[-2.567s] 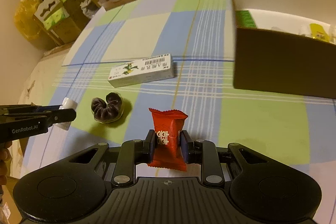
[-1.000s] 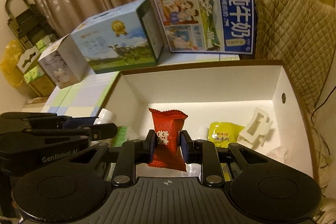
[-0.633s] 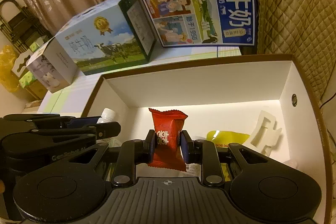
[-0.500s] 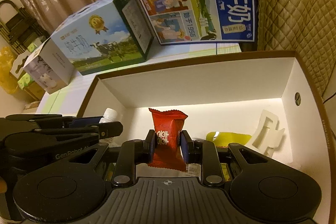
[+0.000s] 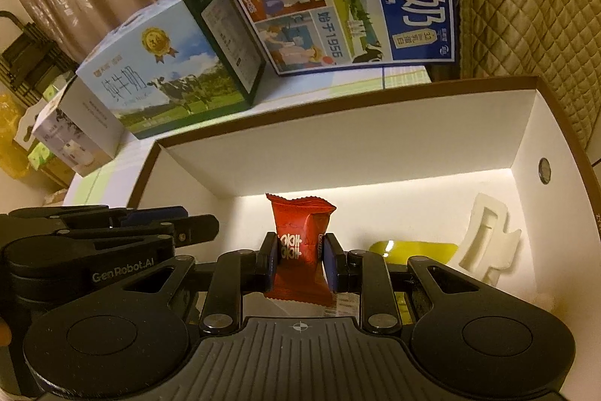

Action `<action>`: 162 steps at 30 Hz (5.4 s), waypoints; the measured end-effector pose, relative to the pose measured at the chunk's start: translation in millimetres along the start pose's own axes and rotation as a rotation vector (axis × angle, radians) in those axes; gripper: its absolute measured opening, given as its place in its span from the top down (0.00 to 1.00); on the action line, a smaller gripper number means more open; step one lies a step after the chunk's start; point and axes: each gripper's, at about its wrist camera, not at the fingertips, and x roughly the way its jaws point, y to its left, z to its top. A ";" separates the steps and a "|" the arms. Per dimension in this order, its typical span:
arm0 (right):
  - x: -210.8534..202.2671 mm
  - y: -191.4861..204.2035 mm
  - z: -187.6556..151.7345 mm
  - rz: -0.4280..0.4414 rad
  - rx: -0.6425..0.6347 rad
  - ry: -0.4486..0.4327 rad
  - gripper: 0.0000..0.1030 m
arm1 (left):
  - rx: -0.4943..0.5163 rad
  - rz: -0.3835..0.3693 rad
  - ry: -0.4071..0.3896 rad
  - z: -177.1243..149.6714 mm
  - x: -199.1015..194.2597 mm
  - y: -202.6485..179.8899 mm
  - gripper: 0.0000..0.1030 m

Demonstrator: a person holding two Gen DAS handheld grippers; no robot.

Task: Organize objects
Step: 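Open both grippers to drop the pill bottle and candy packet into the box, then withdraw both grippers from the box toward the hair tie and ointment box, then grasp the brown hair tie with the left gripper while the right gripper grasps the white ointment box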

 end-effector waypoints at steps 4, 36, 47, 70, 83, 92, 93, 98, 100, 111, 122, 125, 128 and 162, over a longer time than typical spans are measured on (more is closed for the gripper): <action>-2.5 3.3 2.4 0.019 0.000 -0.024 0.78 | -0.005 0.006 -0.013 0.8 -6.2 2.6 0.68; -118.1 -2.5 -62.8 -0.093 0.089 -0.130 0.42 | -0.055 -0.004 -0.111 -56.2 -124.6 6.2 0.15; -144.8 11.0 -98.8 -0.119 0.077 -0.131 0.40 | -0.104 0.014 -0.083 -106.5 -156.5 23.7 0.14; -137.3 90.6 -179.3 -0.064 0.001 0.006 0.39 | -0.186 0.087 -0.033 -210.7 -206.5 77.6 0.14; -104.4 132.7 -206.2 -0.020 -0.050 0.101 0.39 | -0.250 0.142 0.015 -254.9 -217.4 117.5 0.14; -77.2 166.3 -212.8 0.016 -0.103 0.150 0.39 | -0.266 0.173 0.030 -267.6 -219.3 138.9 0.14; -74.4 169.7 -212.9 0.018 -0.109 0.154 0.39 | -0.268 0.174 0.030 -268.4 -219.3 141.0 0.14; -60.9 186.4 -212.7 0.025 -0.137 0.169 0.39 | -0.277 0.180 0.037 -271.6 -217.9 152.4 0.14; -56.7 191.5 -211.8 0.025 -0.145 0.173 0.39 | -0.279 0.181 0.039 -272.0 -216.9 156.9 0.14; -31.7 205.1 -204.1 0.008 -0.140 0.179 0.39 | -0.277 0.170 0.029 -269.3 -194.9 176.6 0.14; -8.2 201.0 -201.8 -0.039 -0.083 0.200 0.39 | -0.220 0.169 0.040 -265.0 -141.5 191.1 0.15; -2.8 202.5 -200.3 -0.042 -0.077 0.204 0.39 | -0.213 0.168 0.047 -262.5 -127.4 195.1 0.21; 3.2 207.5 -199.7 -0.041 -0.082 0.210 0.39 | -0.195 0.171 0.049 -262.0 -117.3 196.7 0.28; 125.5 257.4 -125.4 0.068 -0.227 0.183 0.78 | -0.463 0.409 0.034 -321.0 -178.1 321.9 0.71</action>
